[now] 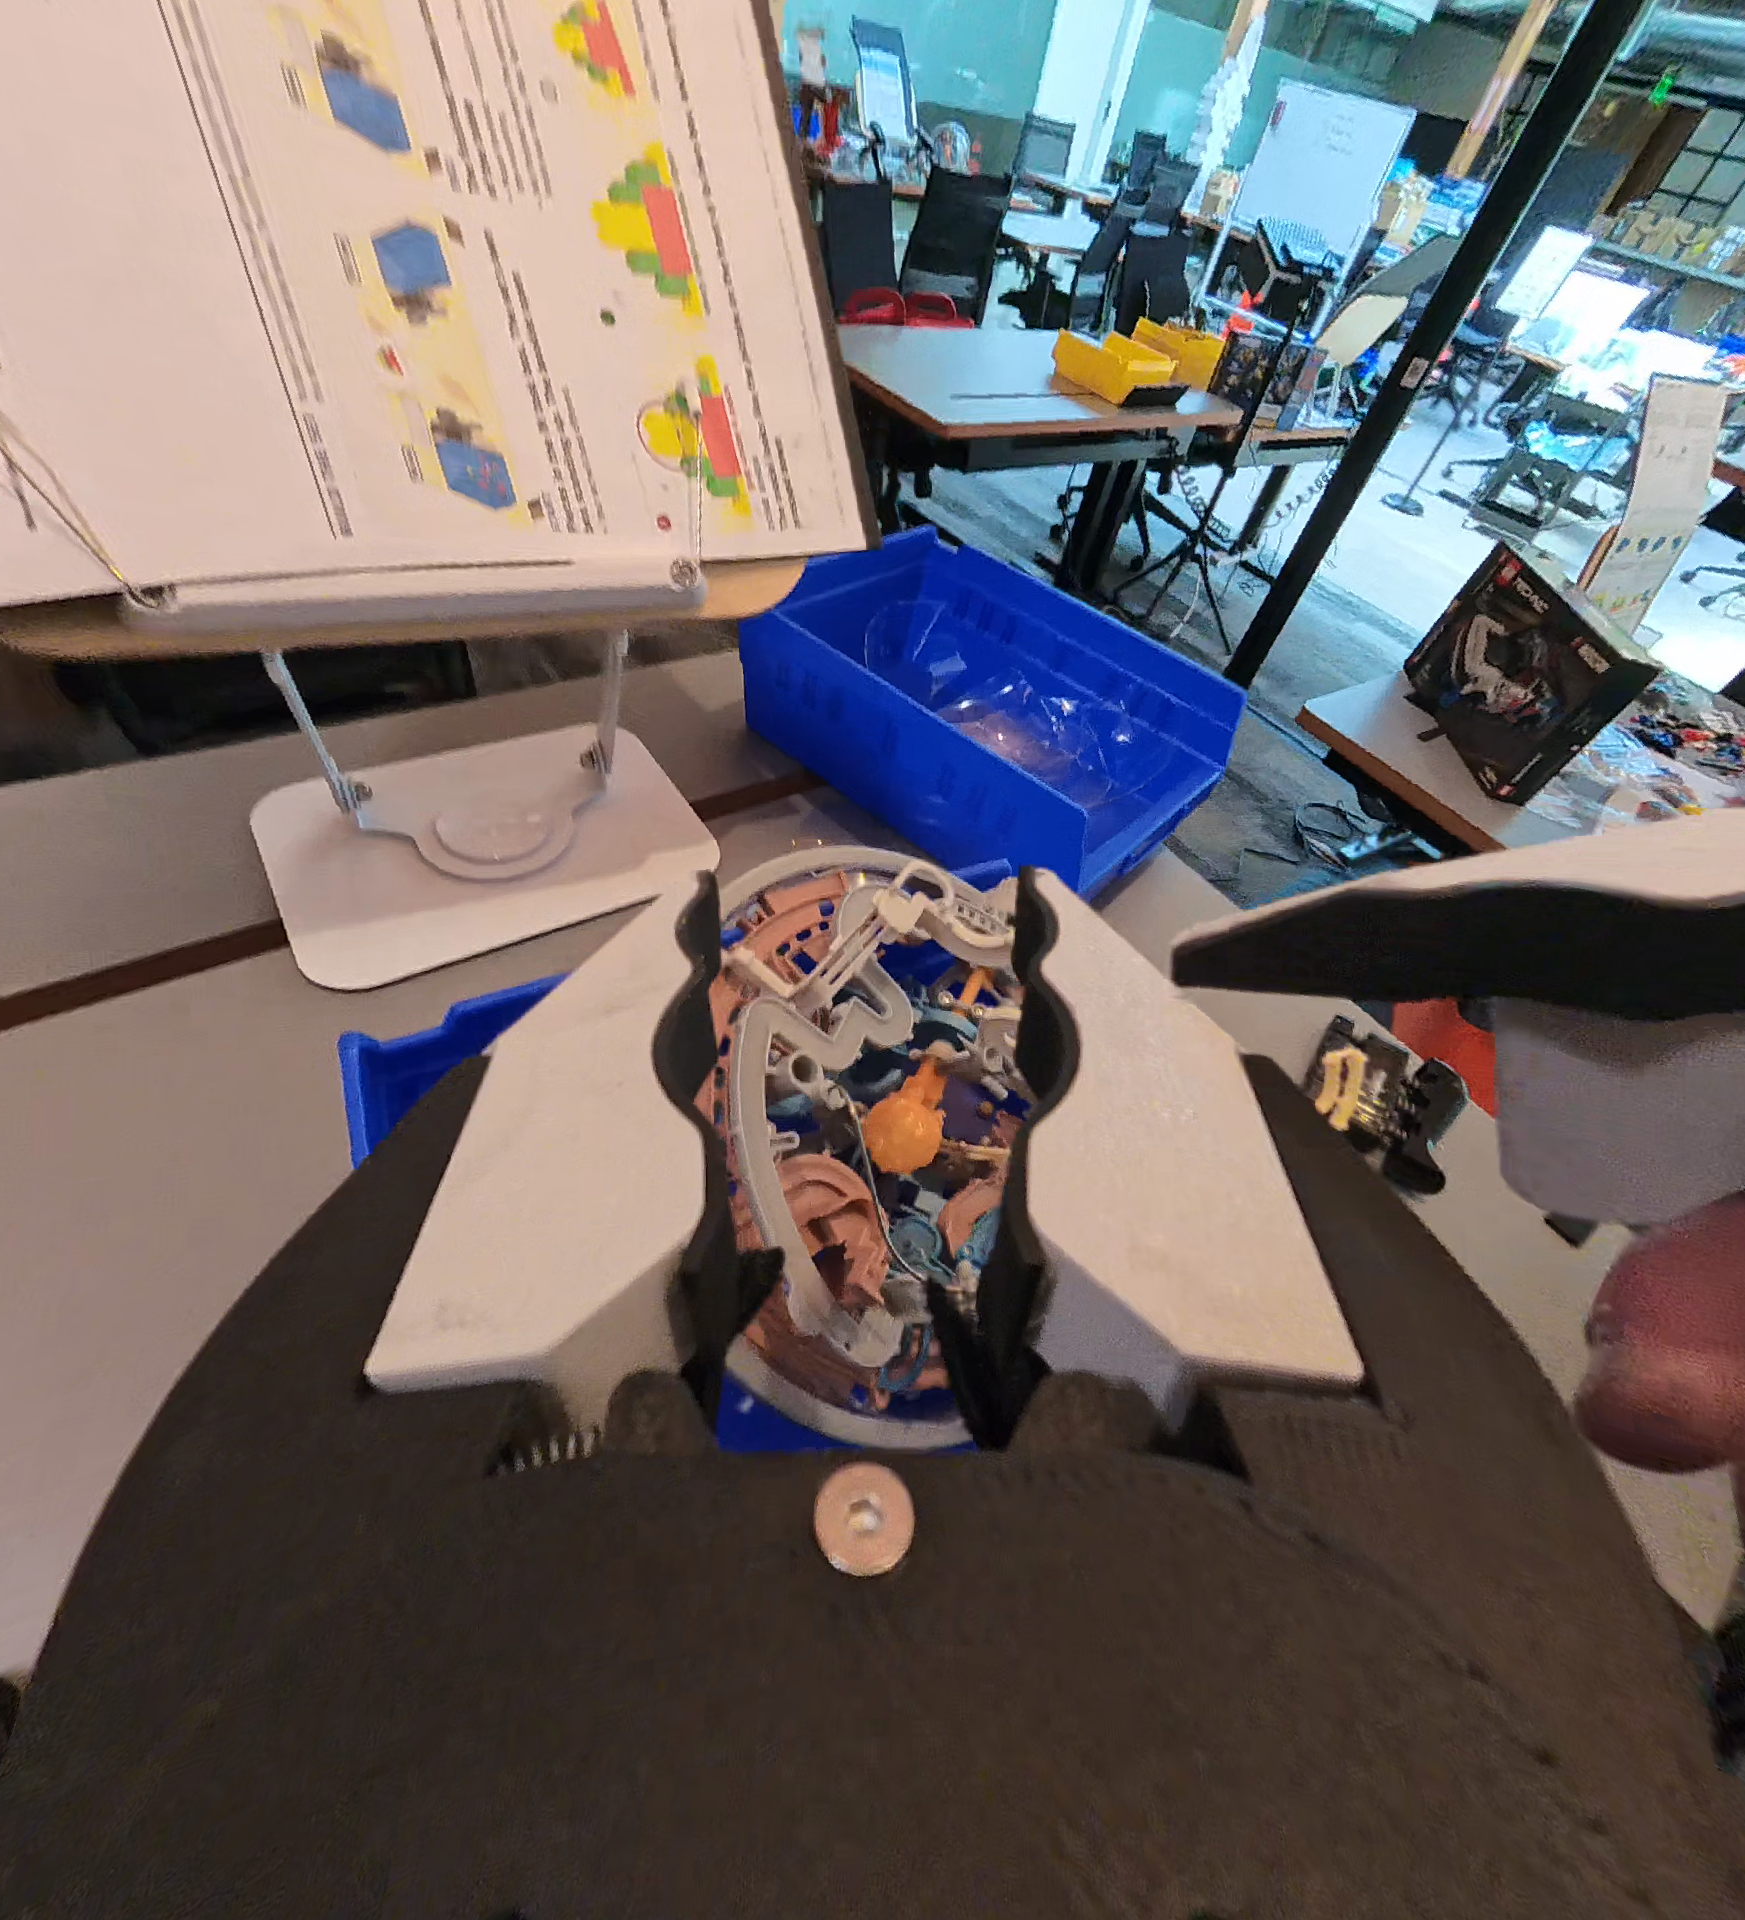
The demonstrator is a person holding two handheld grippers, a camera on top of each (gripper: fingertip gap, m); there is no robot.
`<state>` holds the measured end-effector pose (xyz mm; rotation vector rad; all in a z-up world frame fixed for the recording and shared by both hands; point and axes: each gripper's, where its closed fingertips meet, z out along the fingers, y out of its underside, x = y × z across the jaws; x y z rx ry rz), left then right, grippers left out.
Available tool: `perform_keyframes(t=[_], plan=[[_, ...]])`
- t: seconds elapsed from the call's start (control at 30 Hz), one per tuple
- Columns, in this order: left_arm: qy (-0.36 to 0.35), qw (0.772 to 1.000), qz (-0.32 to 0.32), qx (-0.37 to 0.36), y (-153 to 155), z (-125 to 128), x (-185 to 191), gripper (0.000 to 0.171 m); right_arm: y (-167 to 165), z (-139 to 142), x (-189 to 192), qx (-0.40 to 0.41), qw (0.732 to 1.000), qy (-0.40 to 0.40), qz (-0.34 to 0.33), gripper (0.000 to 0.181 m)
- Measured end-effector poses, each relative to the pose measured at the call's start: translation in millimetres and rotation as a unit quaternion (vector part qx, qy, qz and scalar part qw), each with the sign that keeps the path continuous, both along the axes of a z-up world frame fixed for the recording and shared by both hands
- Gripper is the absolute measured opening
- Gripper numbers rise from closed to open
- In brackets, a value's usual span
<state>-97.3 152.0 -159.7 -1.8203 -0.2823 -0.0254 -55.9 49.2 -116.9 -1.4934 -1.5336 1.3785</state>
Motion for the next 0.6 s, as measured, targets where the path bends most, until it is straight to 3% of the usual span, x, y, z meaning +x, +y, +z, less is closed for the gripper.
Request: perform_keyframes(t=[0.2, 0.37, 0.47, 0.6], plan=[[0.074, 0.997, 0.001, -0.002, 7.6, 5.4, 5.9, 0.052, 8.7, 3.9, -0.2, 0.080, 0.996, 0.016, -0.035, 0.111], [0.156, 0.987, 0.009, -0.027, 12.0, 2.6, 9.4, 0.049, 8.2, -14.3, 6.6, 0.093, 0.995, -0.036, -0.005, 0.108], [0.153, 0.988, 0.004, -0.028, 16.2, 3.0, 15.5, 0.046, 8.4, -12.6, 10.8, 0.103, 0.994, -0.037, -0.001, 0.101], [0.278, 0.959, 0.026, -0.043, 14.9, 12.3, 10.0, 0.042, 8.1, -16.3, 19.5, 0.141, 0.987, -0.068, 0.029, 0.097]])
